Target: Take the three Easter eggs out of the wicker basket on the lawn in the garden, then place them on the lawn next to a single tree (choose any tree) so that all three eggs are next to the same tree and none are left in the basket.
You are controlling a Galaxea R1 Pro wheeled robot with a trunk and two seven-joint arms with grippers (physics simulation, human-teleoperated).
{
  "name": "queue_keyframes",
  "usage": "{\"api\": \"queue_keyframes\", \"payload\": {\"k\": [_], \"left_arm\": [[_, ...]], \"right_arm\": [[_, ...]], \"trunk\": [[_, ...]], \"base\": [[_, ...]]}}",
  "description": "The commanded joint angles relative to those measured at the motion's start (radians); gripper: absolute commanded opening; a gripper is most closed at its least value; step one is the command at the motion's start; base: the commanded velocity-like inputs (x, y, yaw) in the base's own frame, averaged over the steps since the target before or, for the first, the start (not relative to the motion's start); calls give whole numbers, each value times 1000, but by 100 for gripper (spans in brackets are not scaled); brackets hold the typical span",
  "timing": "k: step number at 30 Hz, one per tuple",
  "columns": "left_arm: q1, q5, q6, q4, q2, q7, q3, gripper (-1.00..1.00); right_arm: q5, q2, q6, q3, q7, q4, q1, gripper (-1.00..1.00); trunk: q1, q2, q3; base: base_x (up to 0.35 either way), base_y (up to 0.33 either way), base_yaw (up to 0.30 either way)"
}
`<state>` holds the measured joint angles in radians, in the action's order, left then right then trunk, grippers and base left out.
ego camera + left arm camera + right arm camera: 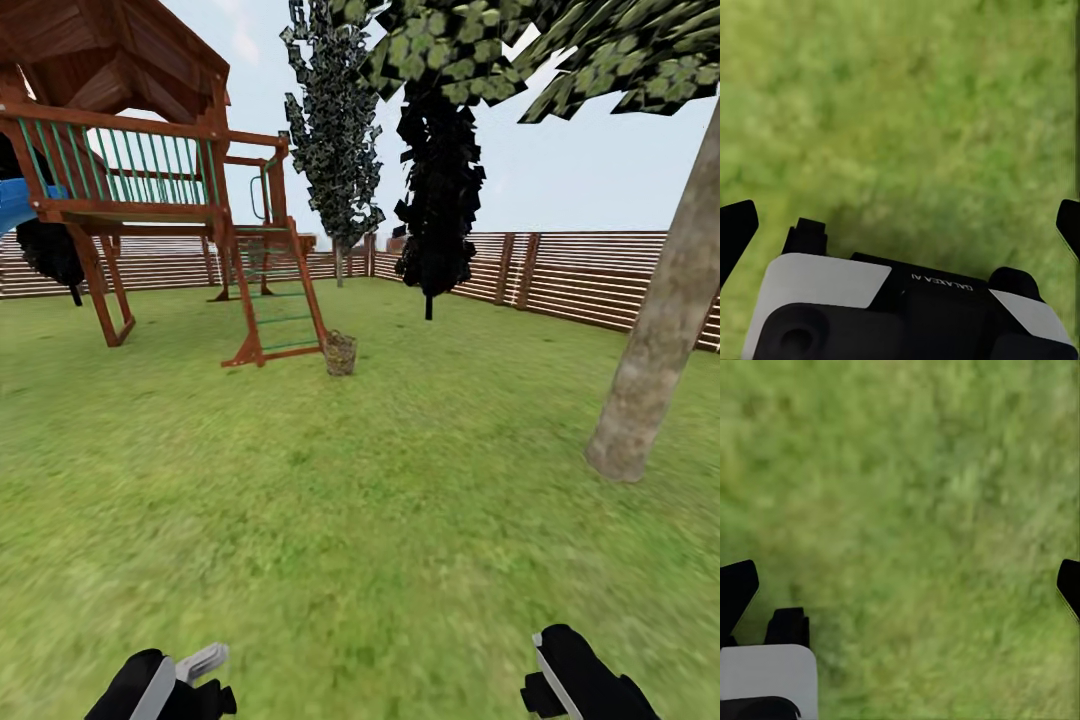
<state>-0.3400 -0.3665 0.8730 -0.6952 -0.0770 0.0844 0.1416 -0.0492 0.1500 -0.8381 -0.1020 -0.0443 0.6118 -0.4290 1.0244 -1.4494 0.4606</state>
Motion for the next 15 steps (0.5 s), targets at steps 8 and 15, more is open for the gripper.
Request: {"api": "queue_keyframes", "payload": {"k": [8, 15], "left_arm": [[-1, -11, 4, -1, 0, 9, 1, 100], [-1, -11, 4, -1, 0, 9, 1, 100]], "right_arm": [[-3, 4, -6, -5, 0, 1, 0, 100], [-2, 7, -6, -5, 0, 1, 0, 100]], "trunk": [[1, -1, 1], [1, -1, 1]], "base": [[350, 0, 117], [350, 0, 106]]}}
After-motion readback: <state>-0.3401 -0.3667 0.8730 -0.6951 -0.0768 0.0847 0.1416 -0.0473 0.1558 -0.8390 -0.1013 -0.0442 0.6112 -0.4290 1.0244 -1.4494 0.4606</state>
